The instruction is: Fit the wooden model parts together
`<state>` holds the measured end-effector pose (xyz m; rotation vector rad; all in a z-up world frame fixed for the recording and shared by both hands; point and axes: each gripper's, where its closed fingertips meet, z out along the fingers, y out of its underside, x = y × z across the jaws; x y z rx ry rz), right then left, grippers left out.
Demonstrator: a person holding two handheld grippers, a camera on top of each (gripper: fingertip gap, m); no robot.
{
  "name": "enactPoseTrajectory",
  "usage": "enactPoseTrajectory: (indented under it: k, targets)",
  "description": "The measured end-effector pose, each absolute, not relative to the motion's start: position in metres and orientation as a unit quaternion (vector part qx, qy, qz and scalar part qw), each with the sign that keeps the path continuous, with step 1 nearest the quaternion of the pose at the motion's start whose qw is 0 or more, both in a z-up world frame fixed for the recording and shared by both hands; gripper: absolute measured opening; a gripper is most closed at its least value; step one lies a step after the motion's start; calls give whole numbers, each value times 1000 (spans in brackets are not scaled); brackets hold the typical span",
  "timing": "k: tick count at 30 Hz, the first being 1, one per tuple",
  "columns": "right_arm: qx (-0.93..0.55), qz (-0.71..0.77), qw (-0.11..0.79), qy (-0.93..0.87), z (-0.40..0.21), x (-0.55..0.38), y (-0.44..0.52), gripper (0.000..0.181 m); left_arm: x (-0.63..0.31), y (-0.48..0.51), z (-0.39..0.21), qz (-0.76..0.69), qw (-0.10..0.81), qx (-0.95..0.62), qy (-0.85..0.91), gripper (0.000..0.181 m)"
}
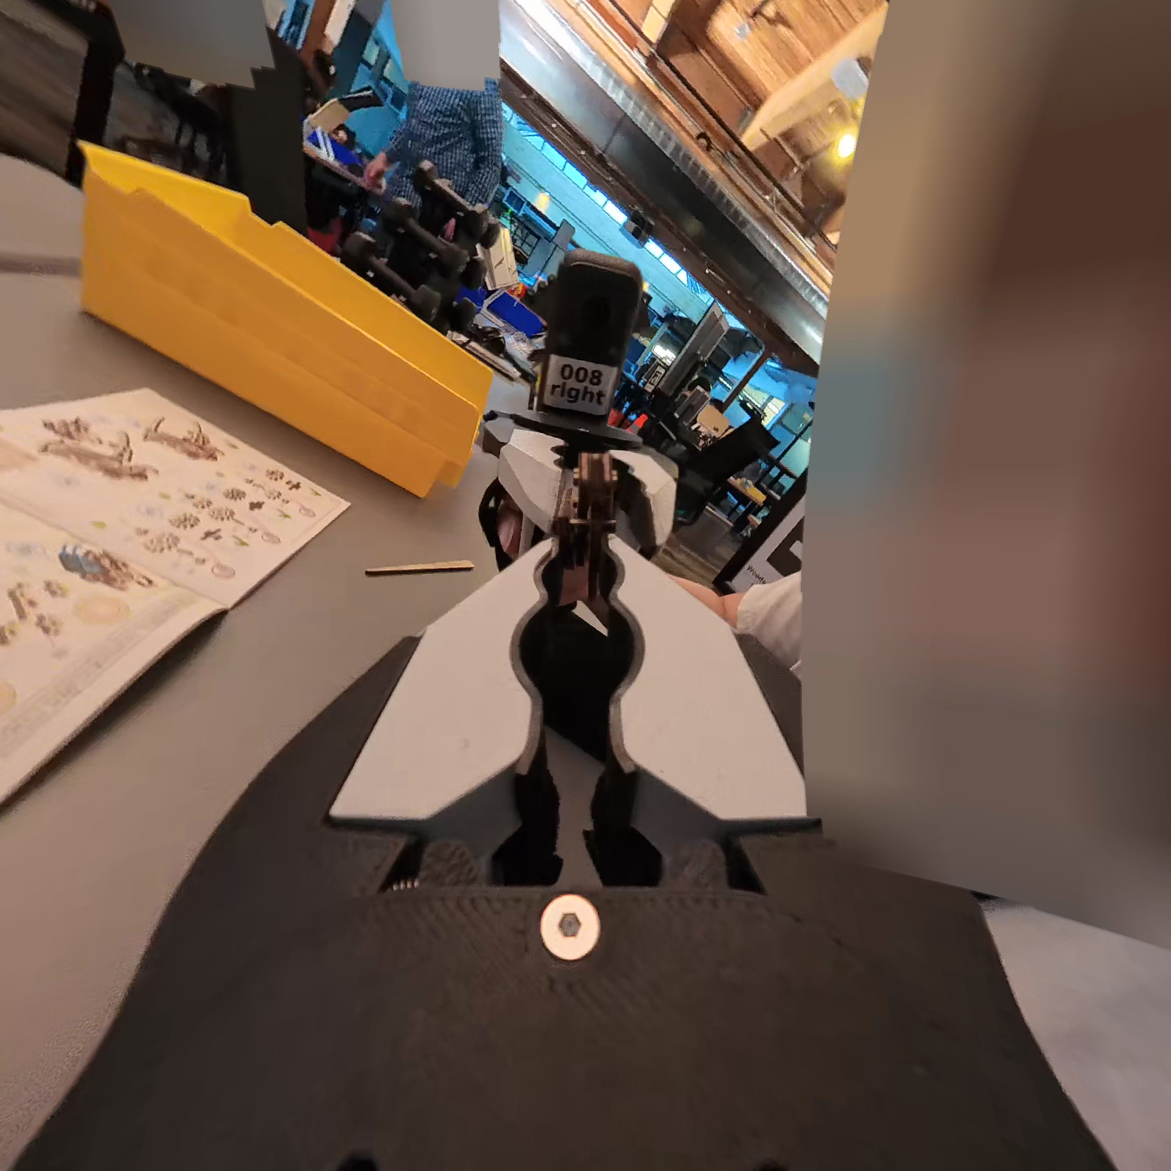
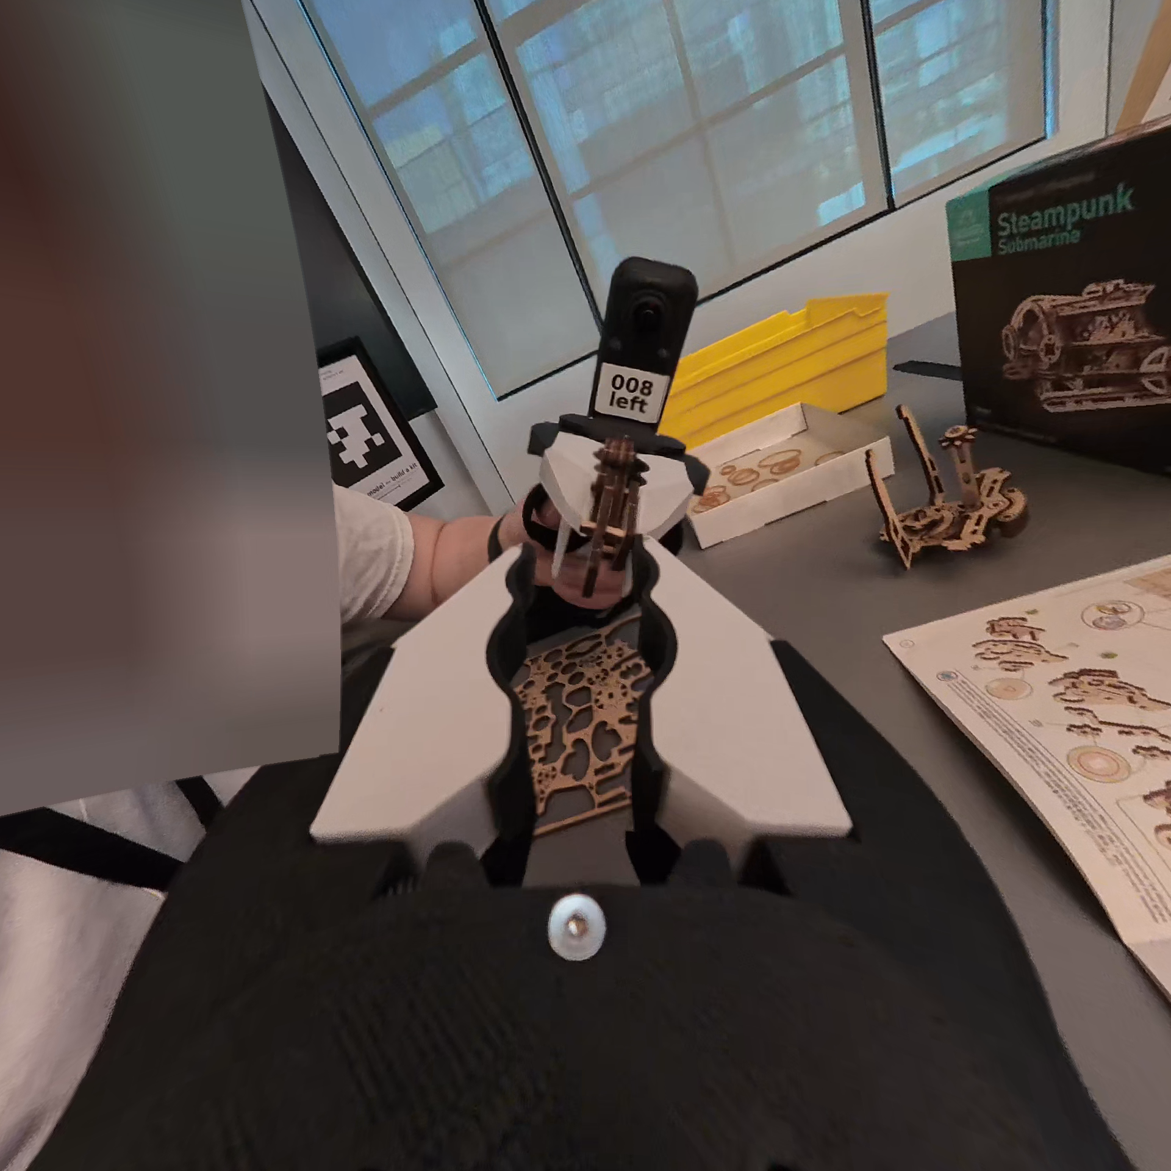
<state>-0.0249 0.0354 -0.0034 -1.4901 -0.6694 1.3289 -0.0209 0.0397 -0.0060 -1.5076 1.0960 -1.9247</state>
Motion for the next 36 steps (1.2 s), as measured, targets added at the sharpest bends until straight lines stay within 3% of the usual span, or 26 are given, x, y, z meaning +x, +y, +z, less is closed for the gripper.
enactPoseTrajectory:
  k: [1, 8, 15, 20, 36]
  targets:
    - [-617, 543, 499, -275, -5, -24, 37, 27, -21, 41, -6, -703, 222, -554, 387, 9]
    - [-636, 562, 474, -233, -12, -18, 47, 11, -20, 46, -11, -710, 192, -582, 347, 8]
    - [-645, 550, 477, -232, -18, -19, 48, 18, -18, 49, -15, -679, 238, -585, 374, 9]
    - [-644, 558, 476, -220, -22, -19, 50, 9, -15, 45, -19, -657, 263, -583, 400, 9]
    - [-633, 586, 460, -210, -18, -21, 45, 8, -17, 41, -15, -671, 246, -573, 401, 9]
